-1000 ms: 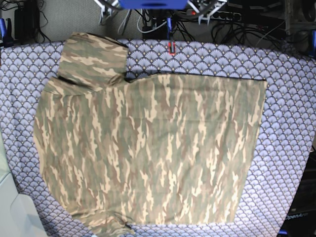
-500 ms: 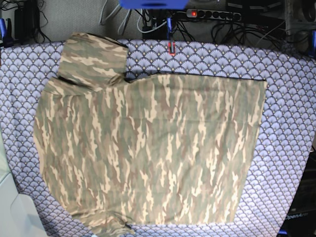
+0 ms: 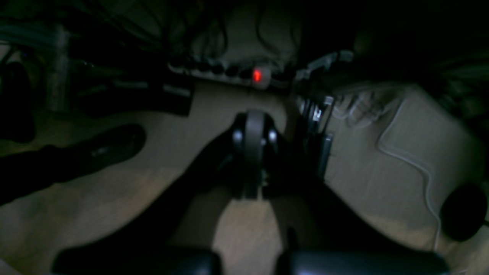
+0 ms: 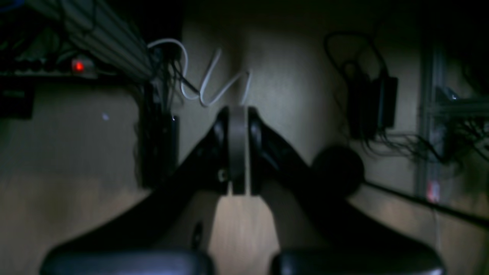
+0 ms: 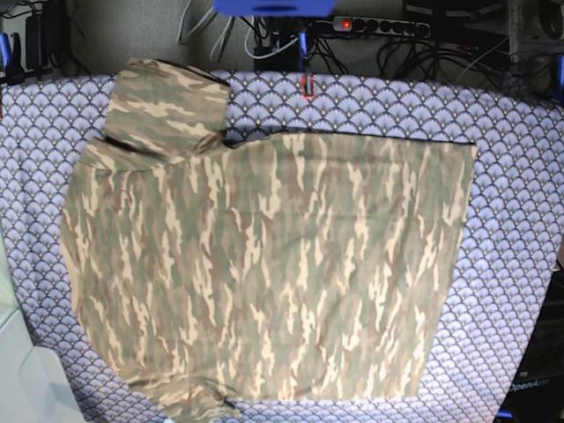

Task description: Fold the T-shirt properly

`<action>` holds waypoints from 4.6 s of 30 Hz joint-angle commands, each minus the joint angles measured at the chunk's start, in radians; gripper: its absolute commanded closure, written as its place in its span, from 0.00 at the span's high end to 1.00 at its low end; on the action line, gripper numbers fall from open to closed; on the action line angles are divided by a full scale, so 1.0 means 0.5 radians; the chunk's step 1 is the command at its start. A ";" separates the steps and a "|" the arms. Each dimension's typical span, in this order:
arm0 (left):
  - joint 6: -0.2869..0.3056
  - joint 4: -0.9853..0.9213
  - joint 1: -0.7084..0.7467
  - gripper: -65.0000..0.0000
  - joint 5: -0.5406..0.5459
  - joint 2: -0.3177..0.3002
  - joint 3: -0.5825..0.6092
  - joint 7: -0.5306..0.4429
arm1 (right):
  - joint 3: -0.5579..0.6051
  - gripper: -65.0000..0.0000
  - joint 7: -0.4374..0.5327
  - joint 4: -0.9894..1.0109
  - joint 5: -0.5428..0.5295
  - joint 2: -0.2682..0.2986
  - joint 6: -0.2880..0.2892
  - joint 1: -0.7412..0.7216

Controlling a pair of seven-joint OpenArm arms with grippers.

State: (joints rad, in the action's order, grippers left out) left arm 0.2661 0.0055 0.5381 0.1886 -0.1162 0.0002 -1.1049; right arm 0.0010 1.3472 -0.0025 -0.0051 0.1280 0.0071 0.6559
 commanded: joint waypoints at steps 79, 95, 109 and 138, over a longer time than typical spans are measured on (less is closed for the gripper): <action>0.632 3.955 -0.182 0.41 -0.121 0.166 -1.460 3.602 | -0.654 0.41 -3.408 -3.434 -1.391 0.393 0.899 -0.095; 0.632 3.955 -0.182 0.41 -0.136 0.166 -1.463 3.608 | -0.571 0.41 -3.396 -3.084 -1.387 0.387 0.905 -0.135; 0.632 3.955 -0.179 0.41 -0.136 0.166 -1.466 3.614 | -0.491 0.39 -3.408 -3.010 -1.387 0.356 1.157 -0.129; 0.632 3.593 -0.528 0.42 -0.139 0.154 -1.693 3.605 | -0.485 0.00 -3.405 -3.004 -1.384 0.359 1.270 -0.181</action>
State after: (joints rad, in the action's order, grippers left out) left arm 0.5804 1.7840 0.2687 0.1066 -0.0265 -0.8421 0.7166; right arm -0.2371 -0.3538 -1.4963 -0.7036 0.2974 0.6323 0.5606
